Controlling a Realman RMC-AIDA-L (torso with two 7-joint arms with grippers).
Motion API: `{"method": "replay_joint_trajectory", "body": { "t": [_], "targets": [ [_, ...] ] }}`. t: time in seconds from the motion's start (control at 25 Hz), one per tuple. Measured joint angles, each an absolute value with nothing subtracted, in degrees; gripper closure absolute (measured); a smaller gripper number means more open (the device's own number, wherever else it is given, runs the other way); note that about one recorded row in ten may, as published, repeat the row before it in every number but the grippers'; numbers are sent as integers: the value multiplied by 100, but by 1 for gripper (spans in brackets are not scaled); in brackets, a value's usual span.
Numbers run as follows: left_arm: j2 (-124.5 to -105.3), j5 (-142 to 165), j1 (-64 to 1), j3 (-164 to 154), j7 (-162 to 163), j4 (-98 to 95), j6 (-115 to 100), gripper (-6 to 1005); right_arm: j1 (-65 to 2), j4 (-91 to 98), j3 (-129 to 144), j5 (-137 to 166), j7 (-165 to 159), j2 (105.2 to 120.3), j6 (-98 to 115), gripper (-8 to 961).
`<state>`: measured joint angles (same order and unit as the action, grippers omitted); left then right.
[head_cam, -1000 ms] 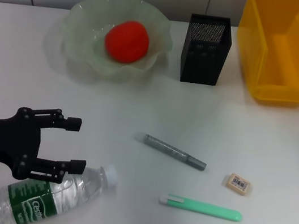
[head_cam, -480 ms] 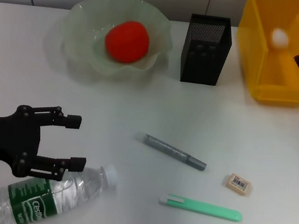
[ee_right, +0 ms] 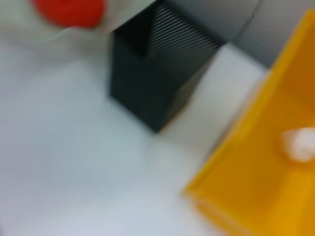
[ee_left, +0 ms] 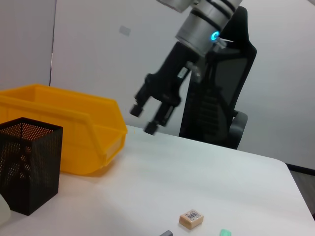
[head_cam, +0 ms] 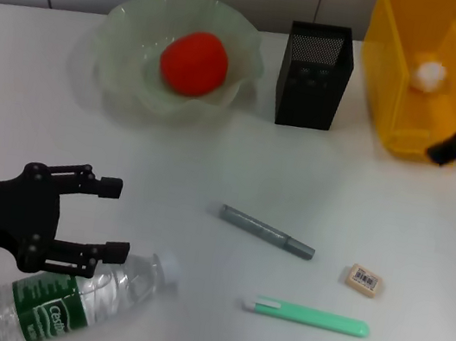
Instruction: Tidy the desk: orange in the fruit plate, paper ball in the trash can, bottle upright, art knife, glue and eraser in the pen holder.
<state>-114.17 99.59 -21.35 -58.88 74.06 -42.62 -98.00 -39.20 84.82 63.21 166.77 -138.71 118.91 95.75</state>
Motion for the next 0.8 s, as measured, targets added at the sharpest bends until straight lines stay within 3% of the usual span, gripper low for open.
{"method": "replay_joint_trajectory", "body": {
  "t": [0.4,0.8],
  "targets": [
    [-11417,9961,-2122,-5904,7378,-4262,-9807,145,-4374,8062,6357,16418,-13679,11892,10929,192],
    [-11420,9967,-2092,-5892,7369,-4263,-9818,145,-4235,7393,7199,15818,-13545,11927,10420,191]
  ]
}}
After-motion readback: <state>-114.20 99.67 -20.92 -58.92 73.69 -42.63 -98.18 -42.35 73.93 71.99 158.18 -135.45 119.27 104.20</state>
